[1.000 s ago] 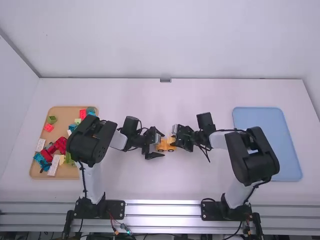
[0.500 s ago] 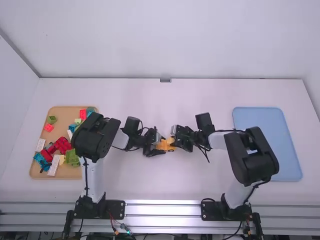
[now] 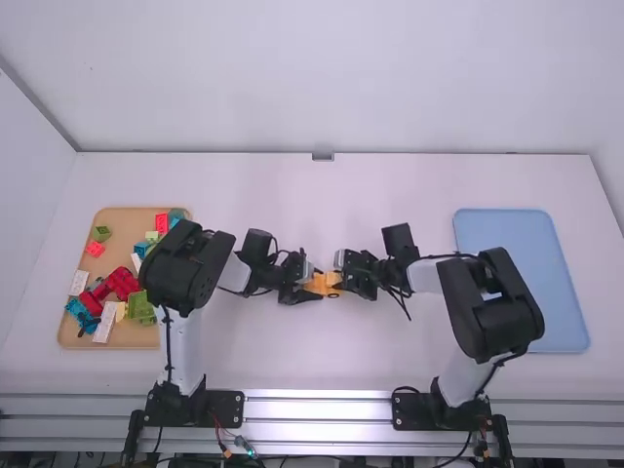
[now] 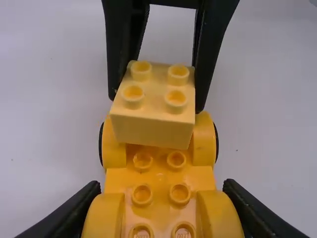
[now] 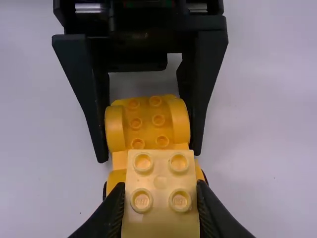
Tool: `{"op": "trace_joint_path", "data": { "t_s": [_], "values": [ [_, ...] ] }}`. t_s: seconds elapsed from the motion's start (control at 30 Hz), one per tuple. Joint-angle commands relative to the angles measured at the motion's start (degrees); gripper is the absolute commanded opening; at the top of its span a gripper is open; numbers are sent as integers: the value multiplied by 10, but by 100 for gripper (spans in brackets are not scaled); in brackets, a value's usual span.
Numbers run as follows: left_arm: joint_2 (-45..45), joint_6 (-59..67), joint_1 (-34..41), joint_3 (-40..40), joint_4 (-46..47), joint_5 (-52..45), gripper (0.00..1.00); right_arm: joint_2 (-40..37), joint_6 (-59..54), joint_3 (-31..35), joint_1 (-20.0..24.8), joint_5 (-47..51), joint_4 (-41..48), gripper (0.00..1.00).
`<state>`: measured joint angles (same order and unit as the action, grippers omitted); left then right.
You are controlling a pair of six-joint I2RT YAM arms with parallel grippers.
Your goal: Assemble lego blocks to make yellow taxi
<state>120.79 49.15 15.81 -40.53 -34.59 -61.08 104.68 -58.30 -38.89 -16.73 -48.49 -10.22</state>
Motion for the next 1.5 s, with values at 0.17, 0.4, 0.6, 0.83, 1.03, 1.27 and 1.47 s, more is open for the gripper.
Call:
{"op": "trace_joint_path", "data": {
  "t_s": [0.17, 0.4, 0.6, 0.83, 1.03, 1.27, 1.47],
  "values": [
    [9, 16, 4, 28, -26, -10, 34, 6, -15, 3, -1, -10, 6, 0],
    [9, 16, 4, 28, -26, -10, 34, 33, -20, -4, -1, -19, 4, 0],
    [9, 12, 4, 18, -16, -9, 35, 33, -41, -5, -5, -31, 16, 0],
    [9, 12, 3, 19, -19, -8, 35, 30, -41, -5, -6, -27, 18, 0],
    [9, 12, 3, 19, -19, 9, 34, 28, -52, -8, -6, -27, 46, 0],
    [9, 12, 3, 19, -19, 7, 35, 28, -67, -29, -6, -22, 92, 0],
    [9, 12, 3, 19, -19, 5, 36, 28, -71, -28, -6, -12, 92, 29]
  ]
}}
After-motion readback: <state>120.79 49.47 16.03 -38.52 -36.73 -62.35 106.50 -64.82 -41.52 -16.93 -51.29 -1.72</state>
